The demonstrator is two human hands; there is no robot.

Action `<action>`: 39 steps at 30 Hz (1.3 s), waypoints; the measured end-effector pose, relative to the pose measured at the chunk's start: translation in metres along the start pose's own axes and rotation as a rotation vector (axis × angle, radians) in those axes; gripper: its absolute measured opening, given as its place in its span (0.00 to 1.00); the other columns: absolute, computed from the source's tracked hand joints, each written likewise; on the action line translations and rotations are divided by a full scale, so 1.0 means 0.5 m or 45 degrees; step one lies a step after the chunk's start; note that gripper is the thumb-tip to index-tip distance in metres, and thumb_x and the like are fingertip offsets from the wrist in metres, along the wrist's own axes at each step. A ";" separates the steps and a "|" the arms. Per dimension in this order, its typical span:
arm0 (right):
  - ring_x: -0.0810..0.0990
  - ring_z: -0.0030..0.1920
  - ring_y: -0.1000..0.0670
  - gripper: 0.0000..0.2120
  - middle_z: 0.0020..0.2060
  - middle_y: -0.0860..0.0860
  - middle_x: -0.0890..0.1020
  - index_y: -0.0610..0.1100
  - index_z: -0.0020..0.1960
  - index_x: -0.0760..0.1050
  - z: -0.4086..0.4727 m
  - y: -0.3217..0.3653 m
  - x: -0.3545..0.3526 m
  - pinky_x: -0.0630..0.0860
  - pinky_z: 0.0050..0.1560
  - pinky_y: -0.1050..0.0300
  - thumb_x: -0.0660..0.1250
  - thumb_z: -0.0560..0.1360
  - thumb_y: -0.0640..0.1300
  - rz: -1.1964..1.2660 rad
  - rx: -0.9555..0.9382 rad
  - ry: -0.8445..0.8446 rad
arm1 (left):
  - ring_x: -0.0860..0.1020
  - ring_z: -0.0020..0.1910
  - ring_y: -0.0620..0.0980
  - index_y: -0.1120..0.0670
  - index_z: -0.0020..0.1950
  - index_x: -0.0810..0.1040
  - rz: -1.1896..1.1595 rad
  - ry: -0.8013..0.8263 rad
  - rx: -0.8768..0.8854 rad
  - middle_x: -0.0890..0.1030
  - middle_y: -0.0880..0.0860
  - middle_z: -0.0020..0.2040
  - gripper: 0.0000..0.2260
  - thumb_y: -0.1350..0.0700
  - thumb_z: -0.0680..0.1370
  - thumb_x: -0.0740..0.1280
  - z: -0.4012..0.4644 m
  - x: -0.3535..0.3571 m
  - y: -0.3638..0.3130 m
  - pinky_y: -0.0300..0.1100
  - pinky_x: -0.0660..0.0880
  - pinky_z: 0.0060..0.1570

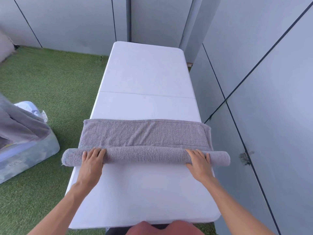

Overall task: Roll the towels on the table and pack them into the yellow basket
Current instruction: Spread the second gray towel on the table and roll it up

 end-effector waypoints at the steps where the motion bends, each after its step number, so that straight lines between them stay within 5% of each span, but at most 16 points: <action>1: 0.60 0.72 0.51 0.27 0.67 0.56 0.70 0.52 0.73 0.62 -0.010 -0.006 -0.004 0.50 0.74 0.43 0.65 0.76 0.46 -0.011 -0.032 0.013 | 0.76 0.54 0.61 0.59 0.58 0.77 0.010 0.013 0.011 0.79 0.56 0.51 0.26 0.69 0.62 0.76 -0.003 -0.002 0.003 0.66 0.70 0.57; 3: 0.63 0.70 0.52 0.27 0.66 0.57 0.71 0.52 0.72 0.62 -0.040 -0.023 0.001 0.53 0.72 0.48 0.65 0.75 0.48 -0.031 -0.094 0.052 | 0.78 0.51 0.62 0.58 0.55 0.78 0.015 0.105 0.038 0.79 0.55 0.48 0.23 0.69 0.62 0.76 -0.026 0.001 0.015 0.62 0.72 0.55; 6: 0.69 0.67 0.53 0.27 0.64 0.59 0.74 0.54 0.70 0.66 -0.068 -0.048 0.011 0.60 0.68 0.53 0.68 0.72 0.52 0.076 -0.176 0.199 | 0.75 0.60 0.59 0.55 0.64 0.75 -0.049 0.290 0.010 0.78 0.53 0.57 0.22 0.63 0.70 0.73 -0.054 -0.009 0.032 0.54 0.66 0.63; 9: 0.76 0.60 0.53 0.26 0.58 0.59 0.79 0.61 0.60 0.72 -0.041 -0.067 -0.004 0.70 0.62 0.54 0.75 0.64 0.54 0.454 -0.052 0.458 | 0.71 0.66 0.54 0.56 0.71 0.69 -0.226 0.447 0.001 0.74 0.53 0.65 0.25 0.58 0.75 0.70 -0.028 -0.042 0.047 0.45 0.63 0.67; 11: 0.77 0.59 0.53 0.27 0.58 0.57 0.78 0.62 0.59 0.73 -0.018 -0.059 -0.018 0.72 0.61 0.53 0.76 0.62 0.53 0.585 0.086 0.414 | 0.71 0.65 0.54 0.56 0.70 0.69 -0.334 0.485 0.002 0.74 0.53 0.65 0.24 0.58 0.75 0.70 0.000 -0.069 0.046 0.44 0.64 0.66; 16: 0.68 0.68 0.51 0.19 0.64 0.55 0.75 0.54 0.66 0.72 -0.029 0.001 -0.014 0.54 0.68 0.49 0.64 0.76 0.54 0.325 0.056 -0.209 | 0.76 0.59 0.60 0.56 0.62 0.77 -0.349 0.052 0.036 0.78 0.55 0.58 0.13 0.59 0.77 0.67 0.017 -0.060 0.030 0.58 0.69 0.62; 19: 0.52 0.77 0.50 0.29 0.74 0.56 0.63 0.53 0.75 0.60 -0.067 0.006 0.033 0.33 0.73 0.47 0.55 0.77 0.62 0.214 -0.007 -0.211 | 0.73 0.65 0.60 0.58 0.66 0.73 -0.129 -0.009 0.122 0.75 0.56 0.63 0.22 0.46 0.77 0.60 -0.025 -0.009 0.008 0.59 0.63 0.65; 21: 0.45 0.78 0.50 0.36 0.76 0.56 0.56 0.52 0.78 0.52 -0.084 -0.005 0.058 0.24 0.70 0.50 0.58 0.76 0.63 0.078 -0.057 -0.155 | 0.70 0.67 0.59 0.59 0.68 0.71 -0.054 0.003 0.169 0.74 0.56 0.65 0.27 0.44 0.74 0.64 -0.043 0.010 -0.004 0.58 0.60 0.67; 23: 0.47 0.77 0.49 0.36 0.76 0.56 0.58 0.52 0.78 0.51 -0.086 -0.011 0.056 0.30 0.73 0.45 0.64 0.75 0.57 0.008 -0.062 -0.093 | 0.70 0.65 0.58 0.59 0.67 0.71 -0.031 0.014 0.147 0.75 0.56 0.62 0.30 0.52 0.69 0.75 -0.045 0.015 -0.002 0.62 0.66 0.65; 26: 0.56 0.75 0.51 0.30 0.70 0.56 0.66 0.52 0.75 0.58 -0.072 -0.008 0.023 0.43 0.75 0.42 0.65 0.76 0.45 0.016 -0.022 -0.060 | 0.75 0.59 0.57 0.58 0.63 0.73 -0.029 0.010 0.104 0.77 0.54 0.57 0.29 0.63 0.64 0.78 -0.036 0.006 0.004 0.62 0.71 0.60; 30: 0.64 0.70 0.53 0.25 0.66 0.58 0.71 0.53 0.71 0.64 -0.071 -0.029 -0.003 0.52 0.73 0.49 0.65 0.76 0.48 0.048 -0.109 0.148 | 0.78 0.52 0.56 0.56 0.57 0.77 -0.034 0.039 0.138 0.78 0.51 0.51 0.24 0.63 0.63 0.78 -0.061 0.004 0.013 0.56 0.72 0.57; 33: 0.69 0.65 0.52 0.23 0.61 0.57 0.75 0.63 0.63 0.68 -0.067 -0.059 -0.020 0.60 0.68 0.53 0.70 0.70 0.52 0.392 -0.042 0.337 | 0.77 0.57 0.56 0.55 0.63 0.75 -0.122 0.234 0.129 0.77 0.51 0.55 0.21 0.61 0.71 0.74 -0.066 -0.029 0.015 0.50 0.68 0.60; 36: 0.72 0.63 0.56 0.24 0.61 0.59 0.75 0.64 0.58 0.73 -0.039 -0.057 -0.043 0.68 0.61 0.59 0.74 0.67 0.45 0.812 0.126 0.464 | 0.73 0.61 0.53 0.54 0.69 0.71 -0.286 0.435 0.051 0.75 0.51 0.61 0.20 0.60 0.77 0.66 -0.009 -0.059 0.023 0.45 0.67 0.62; 39: 0.74 0.61 0.55 0.21 0.58 0.60 0.77 0.62 0.58 0.74 -0.020 -0.032 -0.043 0.69 0.63 0.54 0.71 0.68 0.44 0.745 0.181 0.149 | 0.76 0.58 0.56 0.53 0.66 0.74 -0.394 0.265 0.020 0.76 0.51 0.58 0.16 0.61 0.78 0.64 0.036 -0.072 0.022 0.48 0.70 0.58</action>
Point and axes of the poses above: each hand's wrist, its own z-axis towards the middle knuckle, its own x-axis out of the palm, y = z × x, the point moved 1 cm from there along z, towards the middle knuckle
